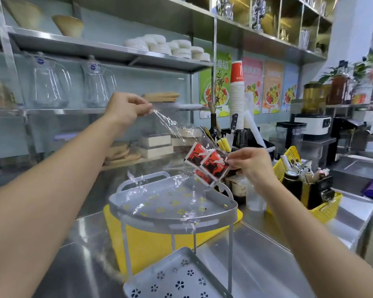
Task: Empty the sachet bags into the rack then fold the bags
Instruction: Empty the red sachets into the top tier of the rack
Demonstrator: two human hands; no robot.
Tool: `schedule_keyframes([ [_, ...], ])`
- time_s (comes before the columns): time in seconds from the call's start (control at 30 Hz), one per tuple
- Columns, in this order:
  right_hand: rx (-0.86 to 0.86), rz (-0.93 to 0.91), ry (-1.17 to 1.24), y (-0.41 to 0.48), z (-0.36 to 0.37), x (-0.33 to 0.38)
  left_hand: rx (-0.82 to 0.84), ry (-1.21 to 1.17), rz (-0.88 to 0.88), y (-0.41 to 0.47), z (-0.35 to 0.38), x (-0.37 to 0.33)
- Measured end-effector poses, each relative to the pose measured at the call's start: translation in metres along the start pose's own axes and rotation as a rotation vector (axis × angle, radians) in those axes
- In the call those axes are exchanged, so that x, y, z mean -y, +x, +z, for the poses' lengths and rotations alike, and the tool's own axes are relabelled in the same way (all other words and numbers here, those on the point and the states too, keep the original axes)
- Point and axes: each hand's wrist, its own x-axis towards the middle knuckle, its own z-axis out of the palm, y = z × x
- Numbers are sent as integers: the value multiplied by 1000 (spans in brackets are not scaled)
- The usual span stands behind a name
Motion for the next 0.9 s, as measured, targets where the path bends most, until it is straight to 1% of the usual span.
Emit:
schedule_keyframes([
  [0.07,3,-15,-88,10,-4,6,22,-19,-102,-7,-4,13],
  [0.17,12,-19,-222,21,-9,17,108,42,-257,-16,-7,32],
  [0.27,-10,-87,-307,30,-2,34,81,142,-319,-16,-10,50],
  [0.33,-48,-137,-286,37,9,45,91,62,-400,-15,-8,51],
  [0.4,-108,-172,-224,43,21,50,117,-103,-492,-14,-4,49],
  [0.43,-142,-196,-203,47,26,51,122,-180,-519,-13,-3,49],
  [0.5,-177,-227,-193,50,31,49,116,-261,-525,-12,-5,53],
  [0.53,-159,-226,-193,50,30,47,112,-275,-514,-13,-8,56],
  [0.6,-27,-173,-212,47,29,41,131,-262,-527,-20,-16,65],
  [0.67,159,-93,-336,45,29,31,219,-187,-596,-29,-25,79],
  [0.7,218,-75,-398,44,30,27,284,-145,-627,-35,-28,85],
  [0.73,234,-69,-425,43,31,23,337,-125,-648,-40,-32,91],
  [0.77,214,-71,-406,44,34,21,366,-138,-660,-42,-33,94],
  [0.83,121,-99,-280,46,38,21,362,-196,-663,-44,-34,99],
  [0.87,110,-106,-235,46,39,22,359,-206,-657,-43,-34,101],
  [0.9,155,-95,-224,47,40,22,366,-188,-655,-44,-35,101],
])
